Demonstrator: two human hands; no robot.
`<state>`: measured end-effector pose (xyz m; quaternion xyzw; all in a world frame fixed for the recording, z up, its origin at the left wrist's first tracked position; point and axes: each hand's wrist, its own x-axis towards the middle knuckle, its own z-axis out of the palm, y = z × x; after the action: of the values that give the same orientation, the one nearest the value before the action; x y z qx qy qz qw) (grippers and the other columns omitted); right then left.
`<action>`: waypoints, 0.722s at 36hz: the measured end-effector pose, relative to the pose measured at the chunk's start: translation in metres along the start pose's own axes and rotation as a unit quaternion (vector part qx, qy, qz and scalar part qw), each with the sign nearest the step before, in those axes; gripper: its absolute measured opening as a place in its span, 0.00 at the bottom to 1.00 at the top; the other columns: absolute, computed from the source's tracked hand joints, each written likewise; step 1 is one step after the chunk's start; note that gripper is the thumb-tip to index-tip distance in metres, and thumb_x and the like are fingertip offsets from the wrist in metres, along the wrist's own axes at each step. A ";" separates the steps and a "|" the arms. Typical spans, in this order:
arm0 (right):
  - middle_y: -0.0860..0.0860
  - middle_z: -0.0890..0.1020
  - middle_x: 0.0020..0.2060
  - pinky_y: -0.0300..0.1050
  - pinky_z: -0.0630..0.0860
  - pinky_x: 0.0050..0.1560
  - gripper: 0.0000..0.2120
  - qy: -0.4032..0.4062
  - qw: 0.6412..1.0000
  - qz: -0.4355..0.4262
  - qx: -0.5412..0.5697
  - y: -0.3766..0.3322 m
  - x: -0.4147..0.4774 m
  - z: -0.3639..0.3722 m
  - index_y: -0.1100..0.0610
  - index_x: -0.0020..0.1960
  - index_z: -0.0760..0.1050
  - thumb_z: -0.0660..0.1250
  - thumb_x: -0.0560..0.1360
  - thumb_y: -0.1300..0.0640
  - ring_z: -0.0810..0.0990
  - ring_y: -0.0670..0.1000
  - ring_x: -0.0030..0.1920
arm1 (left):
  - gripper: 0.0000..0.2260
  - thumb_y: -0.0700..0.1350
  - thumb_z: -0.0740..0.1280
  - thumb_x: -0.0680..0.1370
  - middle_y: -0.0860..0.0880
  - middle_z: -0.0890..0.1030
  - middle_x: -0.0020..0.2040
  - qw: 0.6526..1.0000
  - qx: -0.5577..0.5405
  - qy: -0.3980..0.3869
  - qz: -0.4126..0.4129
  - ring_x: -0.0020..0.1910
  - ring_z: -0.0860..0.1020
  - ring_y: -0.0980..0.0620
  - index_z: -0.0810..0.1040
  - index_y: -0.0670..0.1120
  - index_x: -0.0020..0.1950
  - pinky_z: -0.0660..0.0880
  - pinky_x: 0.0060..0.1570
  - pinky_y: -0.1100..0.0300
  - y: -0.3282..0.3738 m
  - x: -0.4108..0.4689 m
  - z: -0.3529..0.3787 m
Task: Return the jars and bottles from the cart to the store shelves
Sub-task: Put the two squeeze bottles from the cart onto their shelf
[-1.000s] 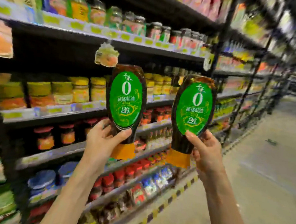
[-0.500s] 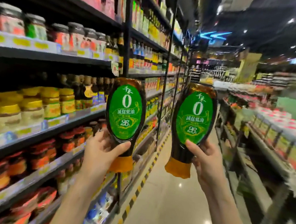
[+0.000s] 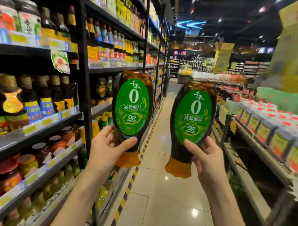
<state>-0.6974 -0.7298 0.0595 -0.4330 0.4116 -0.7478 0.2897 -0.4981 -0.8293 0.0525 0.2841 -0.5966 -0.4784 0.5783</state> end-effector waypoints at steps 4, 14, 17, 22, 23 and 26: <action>0.46 0.86 0.40 0.33 0.78 0.39 0.17 0.004 1.000 0.002 -0.001 0.027 0.050 -0.020 0.54 0.50 0.76 0.69 0.63 0.66 0.84 0.42 0.42 | 0.25 0.46 0.75 0.58 0.54 0.83 0.51 1.000 0.001 -0.006 -0.006 0.52 0.82 0.57 0.76 0.52 0.54 0.78 0.47 0.65 -0.031 0.046 0.027; 0.45 0.86 0.39 0.33 0.78 0.38 0.15 -0.023 0.999 0.022 0.015 0.098 0.204 -0.075 0.55 0.50 0.76 0.66 0.69 0.70 0.84 0.42 0.41 | 0.30 0.45 0.75 0.61 0.49 0.82 0.56 0.999 -0.012 0.031 -0.030 0.56 0.80 0.52 0.74 0.46 0.62 0.76 0.56 0.53 -0.116 0.160 0.098; 0.45 0.86 0.39 0.32 0.78 0.37 0.17 -0.050 0.998 0.022 0.035 0.111 0.252 -0.080 0.55 0.50 0.76 0.73 0.63 0.61 0.84 0.41 0.41 | 0.34 0.46 0.75 0.60 0.48 0.81 0.57 0.997 0.002 0.066 -0.036 0.57 0.80 0.52 0.73 0.43 0.64 0.76 0.57 0.54 -0.134 0.193 0.107; 0.48 0.86 0.42 0.36 0.79 0.40 0.41 -0.061 0.995 0.040 0.063 0.149 0.317 -0.074 0.55 0.50 0.77 0.82 0.41 0.41 0.84 0.45 0.44 | 0.28 0.43 0.75 0.63 0.52 0.81 0.56 0.992 0.035 0.115 -0.031 0.53 0.80 0.60 0.74 0.44 0.62 0.76 0.46 0.70 -0.160 0.237 0.105; 0.48 0.86 0.42 0.36 0.79 0.39 0.42 -0.065 0.994 0.046 0.073 0.158 0.329 -0.070 0.56 0.51 0.77 0.82 0.41 0.41 0.84 0.45 0.44 | 0.27 0.42 0.75 0.63 0.52 0.81 0.55 0.991 0.044 0.125 -0.030 0.52 0.80 0.60 0.74 0.45 0.61 0.76 0.45 0.71 -0.166 0.245 0.102; 0.49 0.86 0.42 0.35 0.79 0.37 0.44 -0.084 0.990 0.064 0.096 0.184 0.363 -0.055 0.58 0.52 0.76 0.82 0.40 0.41 0.84 0.45 0.42 | 0.26 0.39 0.75 0.64 0.50 0.82 0.54 0.985 0.052 0.161 -0.030 0.50 0.81 0.59 0.74 0.43 0.60 0.76 0.42 0.71 -0.181 0.269 0.091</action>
<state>-0.8979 -1.0871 0.0333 -0.4367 0.3388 -0.7250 0.4108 -0.6704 -1.1166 0.0137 0.4047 -0.5115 -0.4118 0.6364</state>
